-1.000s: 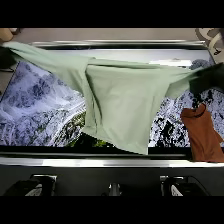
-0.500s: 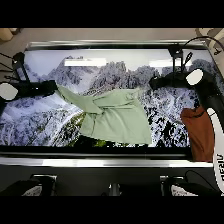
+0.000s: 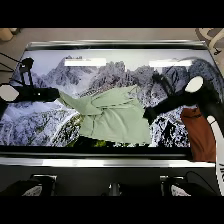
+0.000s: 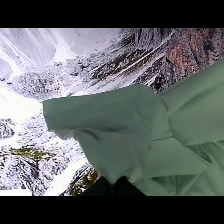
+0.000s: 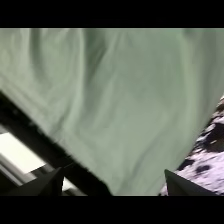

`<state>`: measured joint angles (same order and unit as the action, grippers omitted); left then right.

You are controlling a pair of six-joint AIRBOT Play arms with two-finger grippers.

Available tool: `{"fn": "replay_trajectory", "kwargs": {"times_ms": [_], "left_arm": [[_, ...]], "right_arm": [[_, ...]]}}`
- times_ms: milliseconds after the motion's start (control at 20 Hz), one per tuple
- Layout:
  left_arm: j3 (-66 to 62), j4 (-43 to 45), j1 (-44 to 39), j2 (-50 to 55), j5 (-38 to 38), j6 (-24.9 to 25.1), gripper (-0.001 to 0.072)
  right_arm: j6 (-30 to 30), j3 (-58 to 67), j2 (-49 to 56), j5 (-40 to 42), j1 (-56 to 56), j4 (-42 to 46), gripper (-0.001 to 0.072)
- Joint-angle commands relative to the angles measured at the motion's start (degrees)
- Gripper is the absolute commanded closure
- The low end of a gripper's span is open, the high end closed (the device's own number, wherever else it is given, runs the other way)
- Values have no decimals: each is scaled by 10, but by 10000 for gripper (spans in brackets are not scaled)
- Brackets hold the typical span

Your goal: Fold the shirts.

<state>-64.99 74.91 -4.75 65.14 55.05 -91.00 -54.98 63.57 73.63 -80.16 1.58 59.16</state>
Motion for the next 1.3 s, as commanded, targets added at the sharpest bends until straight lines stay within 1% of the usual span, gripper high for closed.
{"fn": "replay_trajectory", "kwargs": {"times_ms": [0,100,250,300,350,450,500,650,700,850,900,950,1050,1100,1150,1200,1250], "left_arm": [[0,-1,0,0,19,22,680],[0,-1,0,0,19,24,680],[0,-1,0,0,19,24,680],[0,-1,0,0,19,24,680],[0,-1,0,0,19,24,680],[0,-1,0,0,19,28,680],[0,-1,0,0,19,28,680],[0,-1,0,0,18,28,680],[0,-1,0,0,16,28,680],[0,-1,0,0,9,28,680],[0,-1,0,0,9,28,680],[0,-1,0,0,9,28,680],[0,-1,0,0,9,31,680],[0,-1,0,0,9,46,680],[0,-1,0,0,9,63,680],[0,-1,2,-2,11,81,680],[0,5,3,-6,13,88,680]], "right_arm": [[-14,-192,-64,14,1,-77,36],[-28,-274,-106,78,1,-76,16],[-53,-296,-118,135,0,-24,4],[-52,-296,-118,150,0,0,-3],[-68,-294,-117,170,-1,45,-2],[-129,-292,-113,198,-1,123,-2],[-132,-292,-109,203,-1,129,-1],[-125,-292,-92,205,-1,99,1],[-123,-292,-87,209,-1,84,15],[-94,-292,-66,215,0,-7,41],[-90,-292,-59,215,0,-27,43],[-88,-292,-52,216,0,-41,62],[-85,-292,-41,216,0,-62,184],[-79,-291,-41,220,0,-65,406],[-75,-285,-42,224,0,-60,613],[-69,-268,-42,228,0,-47,692],[-64,-241,-42,228,0,-30,692]]}}
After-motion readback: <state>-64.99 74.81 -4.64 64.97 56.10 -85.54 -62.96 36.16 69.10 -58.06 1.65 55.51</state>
